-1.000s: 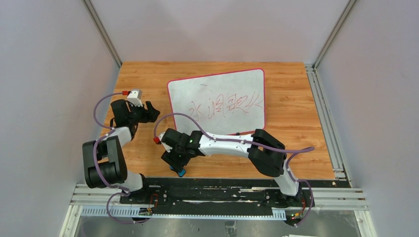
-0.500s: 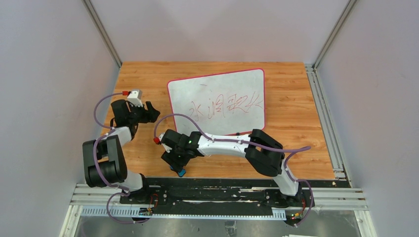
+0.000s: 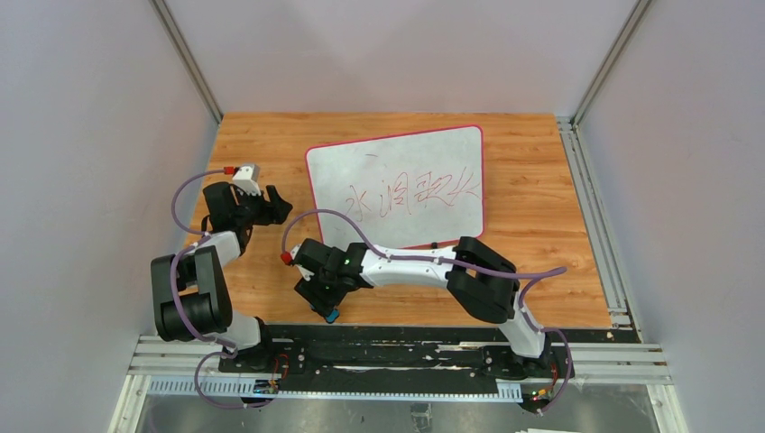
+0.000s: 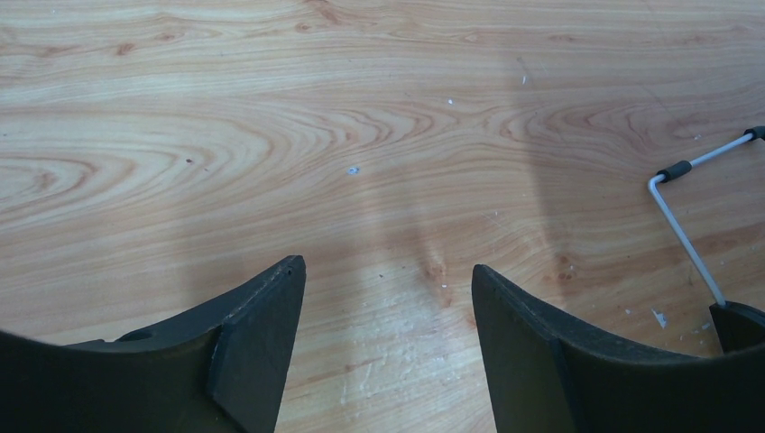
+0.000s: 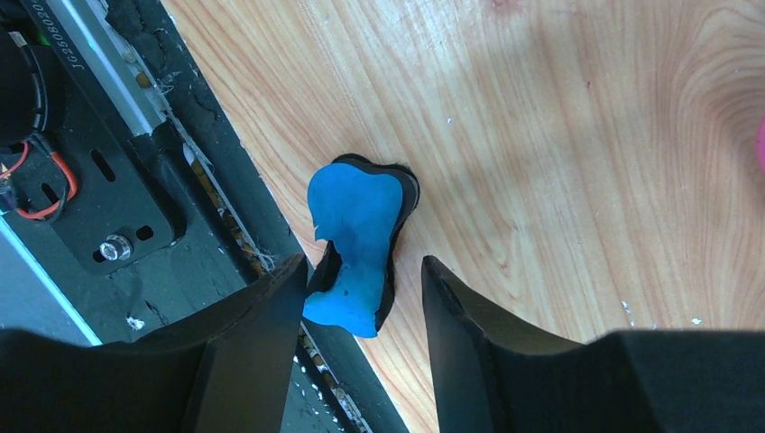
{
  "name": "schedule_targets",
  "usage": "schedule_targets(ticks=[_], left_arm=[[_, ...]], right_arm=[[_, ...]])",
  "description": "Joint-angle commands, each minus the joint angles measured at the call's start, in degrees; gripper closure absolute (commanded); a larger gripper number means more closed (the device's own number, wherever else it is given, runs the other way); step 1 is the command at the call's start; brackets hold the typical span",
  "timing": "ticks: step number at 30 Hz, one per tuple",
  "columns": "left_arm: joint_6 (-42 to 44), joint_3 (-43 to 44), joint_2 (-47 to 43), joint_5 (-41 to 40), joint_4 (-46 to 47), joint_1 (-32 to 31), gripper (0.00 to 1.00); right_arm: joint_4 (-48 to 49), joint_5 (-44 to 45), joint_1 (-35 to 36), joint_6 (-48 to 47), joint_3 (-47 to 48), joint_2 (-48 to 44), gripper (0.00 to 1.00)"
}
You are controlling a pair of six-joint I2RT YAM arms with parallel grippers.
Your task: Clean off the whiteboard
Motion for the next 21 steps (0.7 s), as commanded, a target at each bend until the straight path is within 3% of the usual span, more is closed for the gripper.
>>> schedule_targets(ticks=[1, 21], left_arm=[[-0.38, 1.40, 0.59, 0.25, 1.64, 0.25, 0.28], [-0.23, 1.39, 0.64, 0.41, 1.64, 0.27, 0.28]], right_arm=[[0.32, -0.72, 1.64, 0.97, -0.26, 1.16, 0.49], [0.61, 0.54, 2.32, 1.65, 0.10, 4.02, 0.56]])
